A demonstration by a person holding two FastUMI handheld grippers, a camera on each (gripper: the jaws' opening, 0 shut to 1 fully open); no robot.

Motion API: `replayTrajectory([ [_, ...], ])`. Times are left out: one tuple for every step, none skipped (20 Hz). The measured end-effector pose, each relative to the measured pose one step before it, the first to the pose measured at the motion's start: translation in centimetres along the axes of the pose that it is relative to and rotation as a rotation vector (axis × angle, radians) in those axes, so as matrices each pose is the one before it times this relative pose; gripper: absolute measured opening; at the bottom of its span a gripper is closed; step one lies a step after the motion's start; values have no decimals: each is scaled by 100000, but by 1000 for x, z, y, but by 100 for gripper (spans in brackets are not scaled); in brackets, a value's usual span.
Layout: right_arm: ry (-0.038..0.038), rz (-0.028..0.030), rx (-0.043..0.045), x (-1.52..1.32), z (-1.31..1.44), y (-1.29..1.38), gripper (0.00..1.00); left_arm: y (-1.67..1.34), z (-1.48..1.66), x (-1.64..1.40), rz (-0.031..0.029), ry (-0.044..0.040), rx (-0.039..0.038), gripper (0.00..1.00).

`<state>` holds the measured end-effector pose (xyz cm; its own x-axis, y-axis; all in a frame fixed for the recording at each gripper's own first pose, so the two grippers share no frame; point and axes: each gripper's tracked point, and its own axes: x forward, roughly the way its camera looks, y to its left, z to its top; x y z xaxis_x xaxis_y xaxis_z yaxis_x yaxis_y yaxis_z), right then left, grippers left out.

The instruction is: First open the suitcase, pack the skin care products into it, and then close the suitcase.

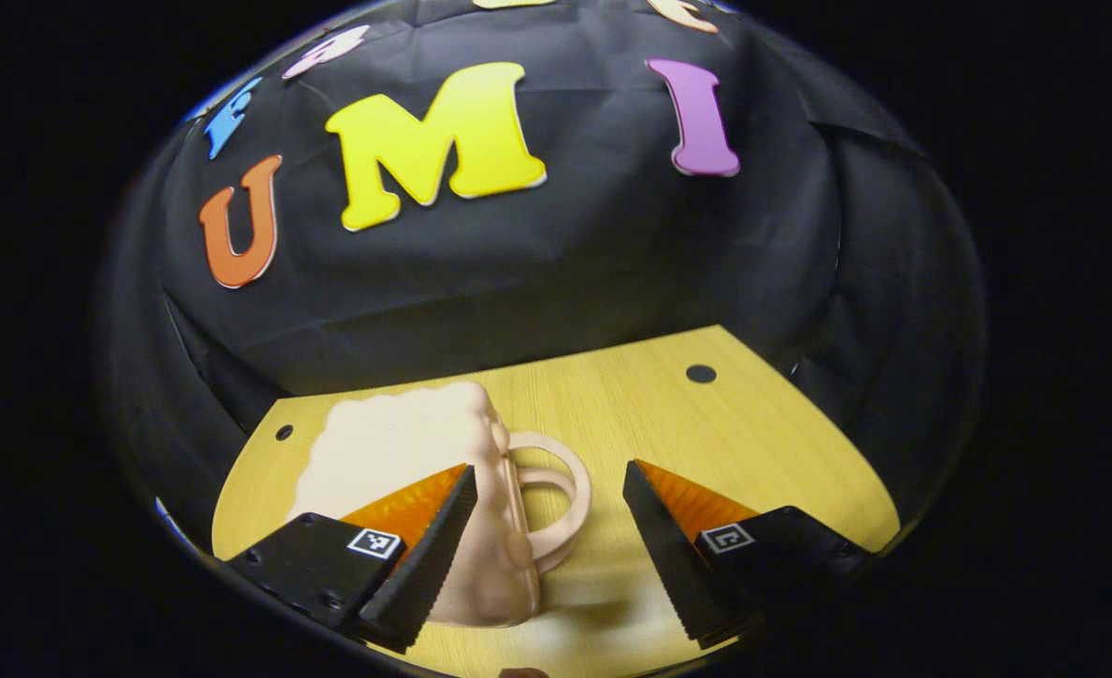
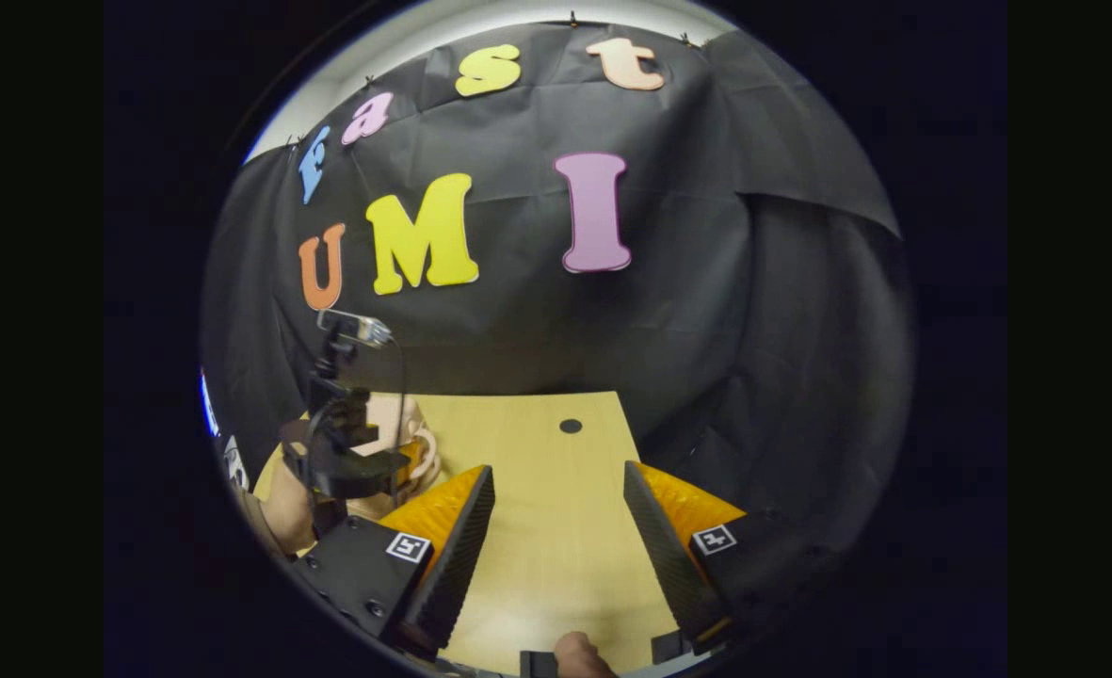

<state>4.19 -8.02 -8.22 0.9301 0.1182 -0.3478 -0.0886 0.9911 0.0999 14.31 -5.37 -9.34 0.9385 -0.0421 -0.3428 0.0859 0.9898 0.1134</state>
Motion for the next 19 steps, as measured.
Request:
replayTrajectory([
  [-1446, -223, -300, -156, 700, 1162, 82, 1143, 1609, -1592, -13, -3650, -1794, 99],
  [-1157, -193, -679, -28, 523, 1246, 82, 1509, 1366, -1703, 1869, -3105, -1035, 99],
  [-1187, 660, -700, -24, 327, 1632, 82, 1683, 916, -1789, 2556, -2085, -291, 98],
  [-1787, 1373, -624, -102, 579, 1763, 78, 1594, 935, -1757, 1524, -2003, 493, 99],
  [-2150, 1089, -848, -275, 747, 1774, 82, 1315, 869, -1360, -111, -2125, -549, 99],
  [-2055, 1076, -1004, -122, 652, 1776, 78, 1212, 743, -1454, -584, -1888, -1221, 99],
  [-1522, 974, -1099, -228, 283, 1776, 82, 1488, 621, -1736, 388, -1411, -974, 99],
  [-858, 1367, -883, -198, 317, 1909, 78, 1505, 574, -1482, 989, -1584, -698, 99],
  [-597, 1720, -862, -224, 56, 2002, 82, 1457, 607, -1299, 1141, -1952, -250, 99],
  [-453, 1750, -894, -272, 185, 1904, 82, 1549, 620, -1301, 1506, -2541, -104, 99],
  [-331, 1577, -822, -254, 114, 1832, 82, 1263, 542, -1137, 1082, -2275, -194, 99],
  [-241, 1439, -754, -364, 89, 1698, 82, 1415, 433, -1197, 1401, -1429, -505, 99],
  [-263, 1234, -491, -503, 117, 1718, 82, 1427, 292, -1190, 956, -1038, -725, 99],
  [-403, 943, -220, -467, 184, 1360, 82, 1059, 339, -1093, 667, -1107, -1155, 99],
  [-235, 718, -93, -455, 89, 1342, 82, 1059, 190, -1100, 614, -1311, -911, 99],
  [-310, 998, 675, -531, 184, 1322, 82, 894, 181, -1021, 294, -1415, -885, 99],
  [-887, 1183, 1244, -737, 319, 1393, 82, 871, 112, -1008, 48, -1564, -714, 99],
  [-1382, 583, 372, -635, 528, 1178, 82, 553, -107, -782, -73, -837, -968, 99],
  [-1104, -473, -545, -387, 333, 795, 82, 209, -215, -549, -656, -835, -984, 99],
])
